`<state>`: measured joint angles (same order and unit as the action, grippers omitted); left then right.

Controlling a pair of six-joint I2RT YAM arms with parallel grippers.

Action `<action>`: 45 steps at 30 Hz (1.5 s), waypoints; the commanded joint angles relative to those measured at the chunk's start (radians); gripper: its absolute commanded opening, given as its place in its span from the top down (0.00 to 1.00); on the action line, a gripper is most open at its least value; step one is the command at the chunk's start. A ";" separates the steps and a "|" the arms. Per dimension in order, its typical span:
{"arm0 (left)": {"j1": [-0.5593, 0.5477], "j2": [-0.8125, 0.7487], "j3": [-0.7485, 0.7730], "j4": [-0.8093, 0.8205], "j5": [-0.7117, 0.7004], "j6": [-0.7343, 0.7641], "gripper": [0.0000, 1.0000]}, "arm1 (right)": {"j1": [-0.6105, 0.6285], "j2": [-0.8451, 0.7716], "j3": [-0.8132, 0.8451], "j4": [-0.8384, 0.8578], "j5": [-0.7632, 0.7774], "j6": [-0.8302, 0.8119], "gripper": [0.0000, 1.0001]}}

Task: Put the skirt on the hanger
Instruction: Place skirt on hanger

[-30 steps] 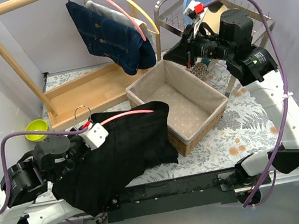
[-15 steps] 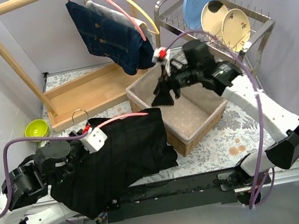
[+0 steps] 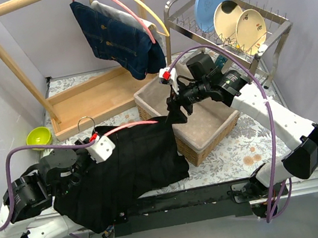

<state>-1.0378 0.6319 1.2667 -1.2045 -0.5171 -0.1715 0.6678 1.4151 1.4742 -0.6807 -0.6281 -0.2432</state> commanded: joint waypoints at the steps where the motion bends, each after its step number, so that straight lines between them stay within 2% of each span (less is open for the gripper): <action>1: 0.001 -0.005 0.020 0.034 -0.018 0.003 1.00 | 0.000 -0.008 0.028 -0.029 -0.038 -0.050 0.34; 2: 0.001 -0.005 0.022 0.034 -0.018 0.003 1.00 | 0.000 -0.004 0.029 -0.037 -0.056 -0.053 0.37; 5: 0.001 -0.006 0.023 0.034 -0.020 0.001 1.00 | 0.000 0.002 0.043 -0.056 -0.090 -0.067 0.61; 6: 0.001 -0.006 0.022 0.034 -0.020 0.003 1.00 | 0.000 0.004 0.044 -0.065 -0.102 -0.070 0.78; 8: -0.001 -0.009 0.016 0.034 -0.020 0.001 1.00 | 0.000 -0.004 0.051 -0.069 -0.142 -0.079 0.95; 9: 0.001 -0.009 0.014 0.037 -0.020 0.000 1.00 | 0.000 -0.008 0.052 -0.069 -0.151 -0.080 0.99; 18: 0.001 -0.001 -0.006 0.019 0.028 -0.017 1.00 | -0.085 -0.100 0.170 -0.007 -0.065 -0.107 0.99; 24: 0.001 0.015 -0.018 0.022 0.022 -0.005 1.00 | -0.091 -0.107 0.161 0.021 -0.133 -0.087 0.99; 30: -0.001 0.052 -0.023 0.033 0.022 0.009 1.00 | -0.086 -0.058 0.284 0.024 -0.156 -0.079 0.99; 37: -0.001 0.083 0.020 0.060 0.035 0.032 1.00 | -0.014 0.011 0.393 -0.002 -0.148 -0.105 0.99; 45: 0.001 0.118 0.042 0.109 0.075 0.044 1.00 | 0.070 0.054 0.394 -0.042 -0.124 -0.166 0.99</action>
<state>-1.0283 0.7033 1.2846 -1.1114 -0.5652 -0.1898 0.6880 1.4567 1.8256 -0.7811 -0.7456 -0.3569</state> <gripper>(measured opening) 0.119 0.022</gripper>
